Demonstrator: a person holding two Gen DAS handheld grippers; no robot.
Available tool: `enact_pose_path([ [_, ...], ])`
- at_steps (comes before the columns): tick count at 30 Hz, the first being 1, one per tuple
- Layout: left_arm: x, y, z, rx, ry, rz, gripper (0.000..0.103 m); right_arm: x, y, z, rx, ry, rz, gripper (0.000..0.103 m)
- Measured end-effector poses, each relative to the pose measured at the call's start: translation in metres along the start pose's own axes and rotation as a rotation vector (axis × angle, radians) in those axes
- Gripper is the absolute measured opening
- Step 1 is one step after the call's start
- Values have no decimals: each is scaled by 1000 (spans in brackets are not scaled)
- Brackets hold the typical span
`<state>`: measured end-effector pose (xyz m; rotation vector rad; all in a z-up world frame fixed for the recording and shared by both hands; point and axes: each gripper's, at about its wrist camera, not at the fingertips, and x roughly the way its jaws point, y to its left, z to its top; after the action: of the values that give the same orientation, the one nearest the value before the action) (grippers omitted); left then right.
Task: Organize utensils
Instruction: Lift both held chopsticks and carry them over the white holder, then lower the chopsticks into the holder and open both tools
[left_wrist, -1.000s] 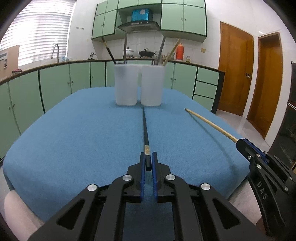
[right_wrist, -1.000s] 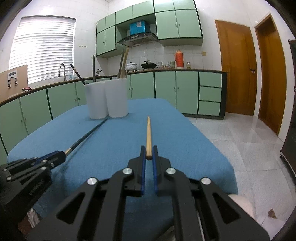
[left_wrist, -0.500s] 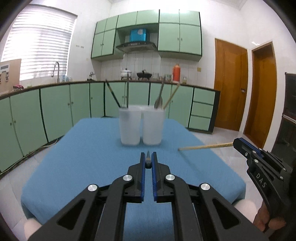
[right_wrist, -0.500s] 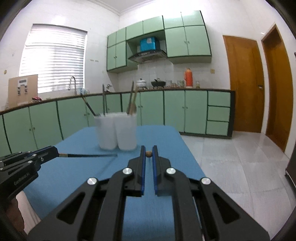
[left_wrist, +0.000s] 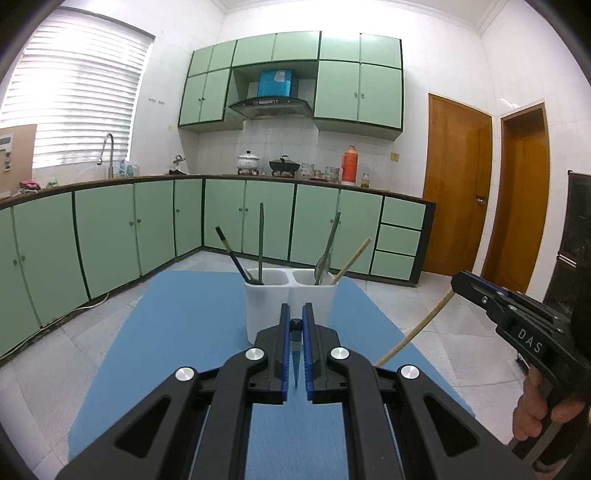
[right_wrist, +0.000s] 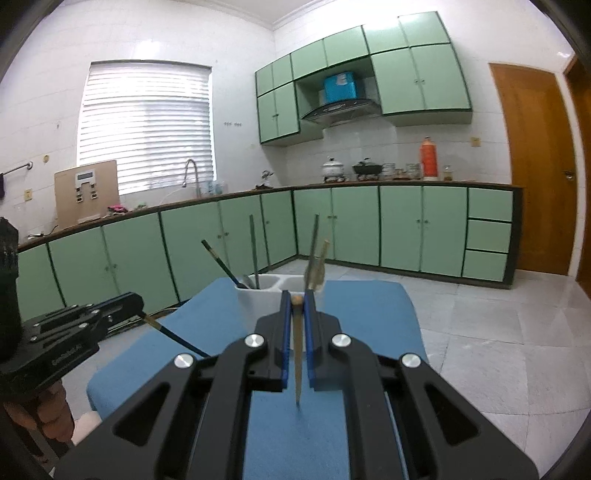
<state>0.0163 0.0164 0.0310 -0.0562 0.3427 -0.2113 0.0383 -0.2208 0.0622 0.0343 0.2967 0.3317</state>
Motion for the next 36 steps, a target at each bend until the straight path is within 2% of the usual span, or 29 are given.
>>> enact_pose_path([
  [7,8,10,31,1,-6,-18,6,15,2,43,2,35,85,6],
  [14,9,7,57,36,-55,-26,6,19,8,82,-31,15,116,6],
  [20,14,9,88,46,-104,-22,6,28,8,114,-43,-14,126,6],
  [30,5,1,153,82,-250,-9,6,45,5,159,-66,-61,102,6],
  [36,31,-6,173,107,-295,19,6,70,6,170,-89,-61,59,6],
])
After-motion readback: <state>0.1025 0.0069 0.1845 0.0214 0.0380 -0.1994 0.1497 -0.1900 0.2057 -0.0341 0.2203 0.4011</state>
